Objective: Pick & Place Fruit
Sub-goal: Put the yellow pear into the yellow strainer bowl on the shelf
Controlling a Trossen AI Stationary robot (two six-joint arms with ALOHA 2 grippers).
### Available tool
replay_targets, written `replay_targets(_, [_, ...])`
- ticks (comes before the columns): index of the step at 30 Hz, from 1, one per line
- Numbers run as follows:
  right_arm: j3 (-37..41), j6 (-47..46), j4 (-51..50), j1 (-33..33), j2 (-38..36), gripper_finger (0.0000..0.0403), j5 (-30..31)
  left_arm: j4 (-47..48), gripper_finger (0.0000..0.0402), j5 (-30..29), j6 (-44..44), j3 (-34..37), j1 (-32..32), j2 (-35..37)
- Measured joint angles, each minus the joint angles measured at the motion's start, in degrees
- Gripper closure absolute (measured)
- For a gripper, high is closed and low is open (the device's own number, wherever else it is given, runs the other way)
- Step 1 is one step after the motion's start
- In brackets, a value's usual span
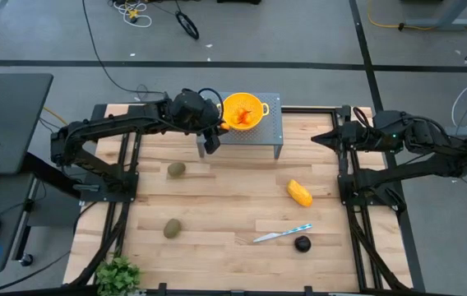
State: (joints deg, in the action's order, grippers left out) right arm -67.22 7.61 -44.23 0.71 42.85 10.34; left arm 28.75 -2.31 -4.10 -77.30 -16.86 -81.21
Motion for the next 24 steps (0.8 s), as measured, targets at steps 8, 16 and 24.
replay_targets(8, [0.0,5.0,0.0,7.0,0.0,0.0402,-3.8,0.0,0.0275,0.0,-0.3,0.0,0.0,0.0])
replay_targets(16, [0.0,7.5,-0.1,16.4,1.0,0.0402,-11.1,-0.1,0.027,-1.0,-1.5,0.0,0.0,0.0])
replay_targets(24, [0.0,4.7,1.1,22.4,3.6,0.0402,-13.6,-0.3,0.027,-1.1,0.5,0.0,0.0,0.0])
